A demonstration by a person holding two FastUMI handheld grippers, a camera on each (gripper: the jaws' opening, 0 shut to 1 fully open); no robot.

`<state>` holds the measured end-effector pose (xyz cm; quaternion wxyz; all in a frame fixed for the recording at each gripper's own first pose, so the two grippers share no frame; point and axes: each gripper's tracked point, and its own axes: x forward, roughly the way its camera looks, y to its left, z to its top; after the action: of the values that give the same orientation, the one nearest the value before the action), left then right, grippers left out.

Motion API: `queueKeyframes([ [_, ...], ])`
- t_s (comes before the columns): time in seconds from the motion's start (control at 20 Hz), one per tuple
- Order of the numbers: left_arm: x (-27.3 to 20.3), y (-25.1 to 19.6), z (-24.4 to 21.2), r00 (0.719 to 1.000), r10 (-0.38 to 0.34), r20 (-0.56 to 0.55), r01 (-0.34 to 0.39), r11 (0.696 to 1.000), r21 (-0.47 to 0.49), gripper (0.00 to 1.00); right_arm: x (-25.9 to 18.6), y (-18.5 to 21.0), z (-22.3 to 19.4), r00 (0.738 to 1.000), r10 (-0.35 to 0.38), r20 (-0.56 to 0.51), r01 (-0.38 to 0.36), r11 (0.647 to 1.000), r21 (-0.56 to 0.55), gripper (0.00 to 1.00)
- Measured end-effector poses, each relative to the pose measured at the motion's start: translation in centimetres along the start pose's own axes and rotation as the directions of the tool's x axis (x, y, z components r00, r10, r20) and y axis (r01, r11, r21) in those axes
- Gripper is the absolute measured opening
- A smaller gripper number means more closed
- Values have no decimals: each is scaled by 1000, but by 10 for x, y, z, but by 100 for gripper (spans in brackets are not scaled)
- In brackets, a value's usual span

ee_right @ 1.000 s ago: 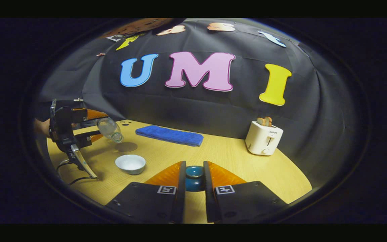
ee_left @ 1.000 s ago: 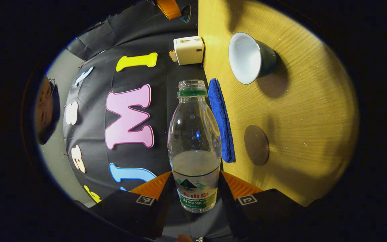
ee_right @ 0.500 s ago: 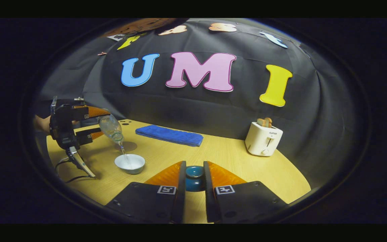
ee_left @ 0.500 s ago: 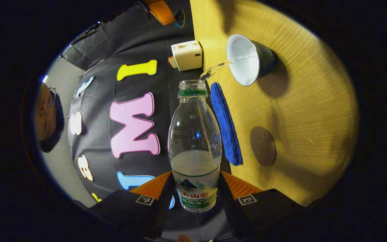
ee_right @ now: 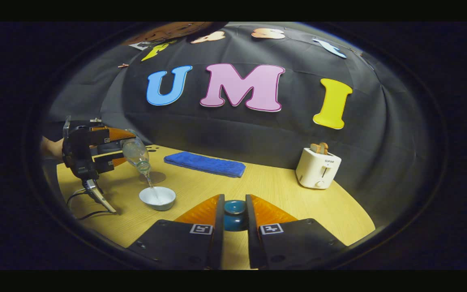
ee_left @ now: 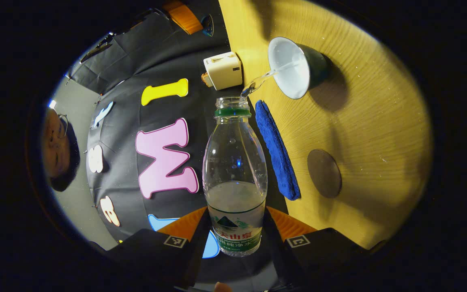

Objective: Open the teacup lid with one hand, grasp the water bottle and pour water into the teacup with the other hand; after pouring, place the water bottle on the coaster and then close the teacup lid.

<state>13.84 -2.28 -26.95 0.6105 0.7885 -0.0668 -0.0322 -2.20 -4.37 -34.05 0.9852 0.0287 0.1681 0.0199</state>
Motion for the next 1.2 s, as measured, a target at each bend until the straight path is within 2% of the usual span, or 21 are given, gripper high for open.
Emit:
queueKeyframes([
  [0.2,1,7,2,999,27,31,-28,999,32,74,-1,-1,1,1000,-1,3,1,1000,-4,27],
  [0.25,4,9,3,999,34,39,-36,998,44,74,-2,0,0,1000,2,1,-2,1000,-2,32],
  [0.3,5,12,1,998,40,44,-42,998,53,74,-2,0,1,1000,3,2,-3,1000,-2,23],
  [0.35,6,14,1,998,49,48,-52,997,64,74,-2,0,2,1000,3,4,-3,1000,-4,28],
  [0.4,6,16,1,997,58,53,-62,995,73,74,-2,0,2,1000,3,6,-3,1000,-7,28],
  [0.45,7,18,1,996,66,59,-70,994,83,74,-2,0,2,1000,3,8,-3,1000,-9,23],
  [0.5,8,21,0,995,77,65,-83,992,92,74,-2,1,4,1000,3,9,-3,1000,-10,28],
  [0.7,11,27,0,991,109,73,-117,987,111,74,-3,1,4,1000,1,9,-1,1000,-15,27],
  [0.75,11,29,1,989,121,79,-130,984,119,74,-4,1,4,1000,1,11,-1,1000,-16,32],
  [0.8,11,32,0,987,133,86,-143,982,124,74,-5,1,5,1000,0,12,0,1000,-16,22],
  [0.85,12,36,0,984,151,94,-162,978,130,74,-4,3,5,1000,1,14,-1,1000,-17,27],
  [1.2,18,63,5,955,242,173,-272,946,175,74,-7,4,10,1000,-3,24,3,1000,-20,28],
])
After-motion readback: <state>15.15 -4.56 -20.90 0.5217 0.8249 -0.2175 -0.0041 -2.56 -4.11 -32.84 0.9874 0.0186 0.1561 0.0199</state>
